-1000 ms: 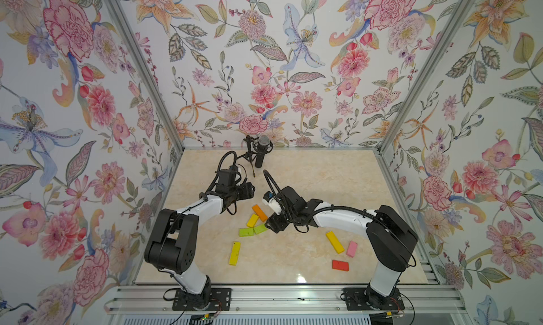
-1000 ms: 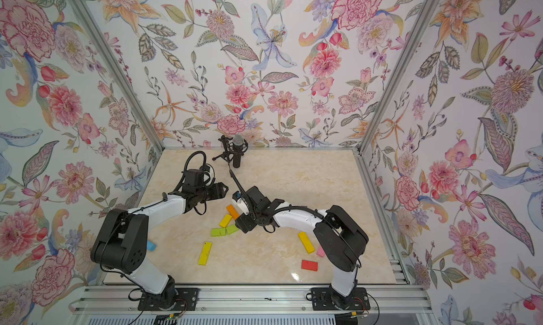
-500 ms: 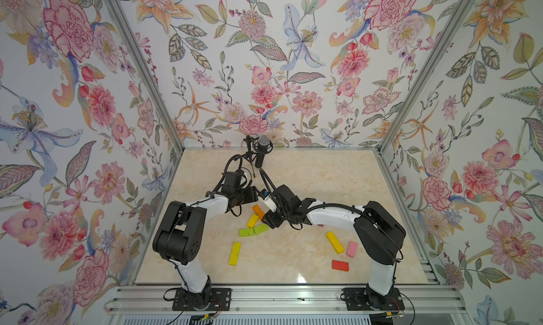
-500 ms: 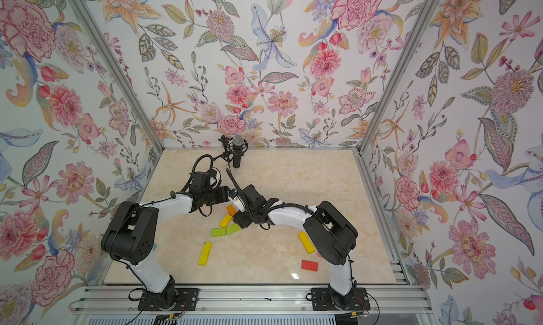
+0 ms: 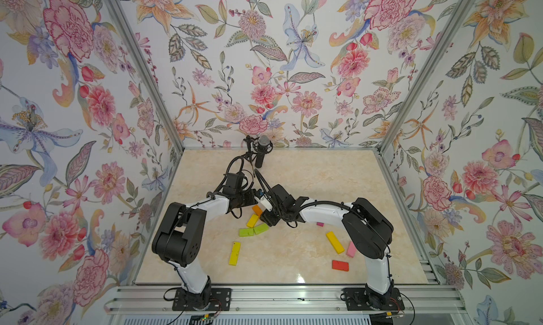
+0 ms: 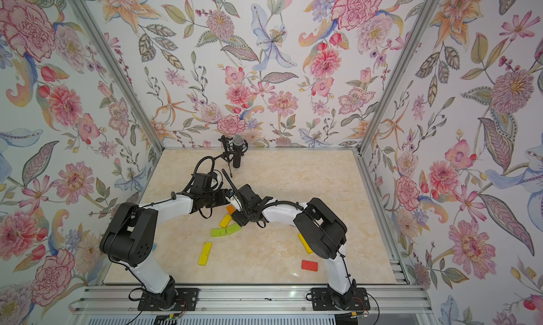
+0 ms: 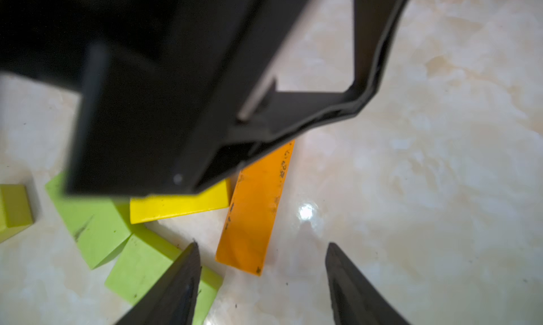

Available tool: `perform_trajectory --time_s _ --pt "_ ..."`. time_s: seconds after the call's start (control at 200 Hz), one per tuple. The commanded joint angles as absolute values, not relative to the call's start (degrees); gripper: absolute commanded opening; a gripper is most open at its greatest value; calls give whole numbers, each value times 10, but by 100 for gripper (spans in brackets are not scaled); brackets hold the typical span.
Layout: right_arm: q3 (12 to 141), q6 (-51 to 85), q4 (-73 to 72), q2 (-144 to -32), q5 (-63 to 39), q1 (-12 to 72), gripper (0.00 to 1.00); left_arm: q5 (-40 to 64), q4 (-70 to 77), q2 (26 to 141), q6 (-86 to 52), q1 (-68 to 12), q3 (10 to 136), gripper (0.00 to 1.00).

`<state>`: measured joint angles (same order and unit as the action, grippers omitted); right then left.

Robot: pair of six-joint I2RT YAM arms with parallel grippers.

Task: Assemble the letter p with building blocks
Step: Adjust the building block at the center of the board.

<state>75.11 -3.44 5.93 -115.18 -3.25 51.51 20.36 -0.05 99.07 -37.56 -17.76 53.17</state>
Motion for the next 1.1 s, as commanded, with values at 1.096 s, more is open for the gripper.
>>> perform_trajectory --time_s 1.096 --pt "849 7 241 -1218 69 559 60 252 72 981 -423 -195 463 56"
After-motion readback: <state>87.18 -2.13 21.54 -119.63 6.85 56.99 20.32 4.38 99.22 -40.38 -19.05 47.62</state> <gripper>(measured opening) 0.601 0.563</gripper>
